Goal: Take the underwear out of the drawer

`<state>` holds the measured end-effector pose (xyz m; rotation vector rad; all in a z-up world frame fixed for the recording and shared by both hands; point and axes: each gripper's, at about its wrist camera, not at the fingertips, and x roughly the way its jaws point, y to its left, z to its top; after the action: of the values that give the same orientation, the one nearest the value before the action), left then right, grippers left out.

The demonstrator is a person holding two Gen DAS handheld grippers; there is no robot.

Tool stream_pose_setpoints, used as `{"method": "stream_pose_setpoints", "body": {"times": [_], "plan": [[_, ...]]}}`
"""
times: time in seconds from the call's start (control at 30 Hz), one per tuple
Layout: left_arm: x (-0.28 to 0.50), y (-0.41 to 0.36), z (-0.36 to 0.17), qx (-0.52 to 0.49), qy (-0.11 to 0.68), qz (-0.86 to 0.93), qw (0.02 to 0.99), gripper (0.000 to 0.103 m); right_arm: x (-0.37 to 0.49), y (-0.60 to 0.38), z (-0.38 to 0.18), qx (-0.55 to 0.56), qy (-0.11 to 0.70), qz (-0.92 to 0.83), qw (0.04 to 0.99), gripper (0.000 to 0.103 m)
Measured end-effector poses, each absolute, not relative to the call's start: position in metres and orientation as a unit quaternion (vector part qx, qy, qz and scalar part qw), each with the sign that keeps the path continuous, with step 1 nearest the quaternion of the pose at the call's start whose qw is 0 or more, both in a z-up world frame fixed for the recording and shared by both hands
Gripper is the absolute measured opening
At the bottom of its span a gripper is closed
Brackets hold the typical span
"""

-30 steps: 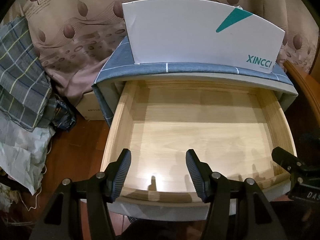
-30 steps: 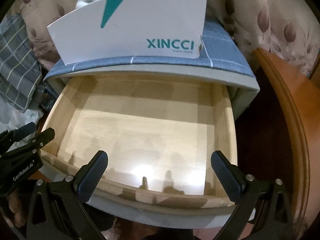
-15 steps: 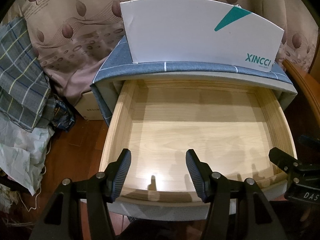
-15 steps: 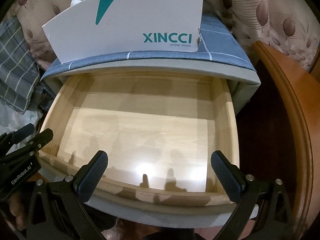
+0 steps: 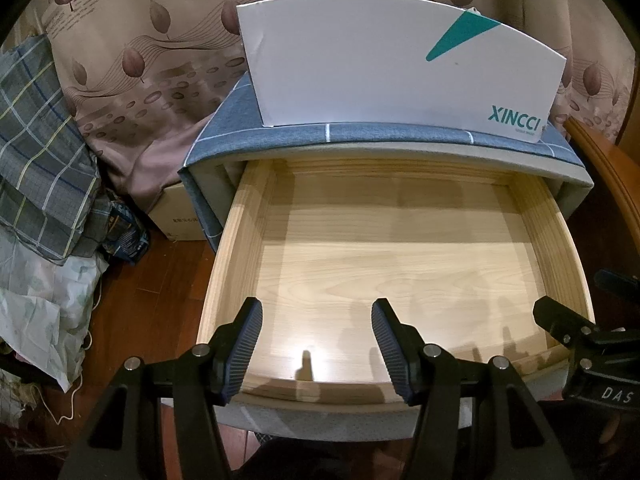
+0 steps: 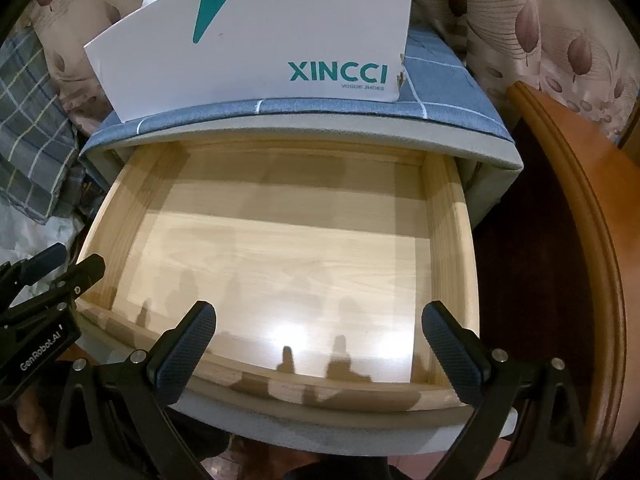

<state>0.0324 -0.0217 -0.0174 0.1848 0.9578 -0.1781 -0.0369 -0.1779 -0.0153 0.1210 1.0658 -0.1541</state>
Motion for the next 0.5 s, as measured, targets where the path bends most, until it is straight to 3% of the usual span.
{"method": "stream_pose_setpoints", "body": {"times": [0.5], "plan": [[0.0317, -0.0230, -0.0180, 0.092, 0.459, -0.085, 0.879, 0.058, -0.0373, -0.1755, -0.0172, 0.051, 0.510, -0.075, 0.855, 0.102]]}}
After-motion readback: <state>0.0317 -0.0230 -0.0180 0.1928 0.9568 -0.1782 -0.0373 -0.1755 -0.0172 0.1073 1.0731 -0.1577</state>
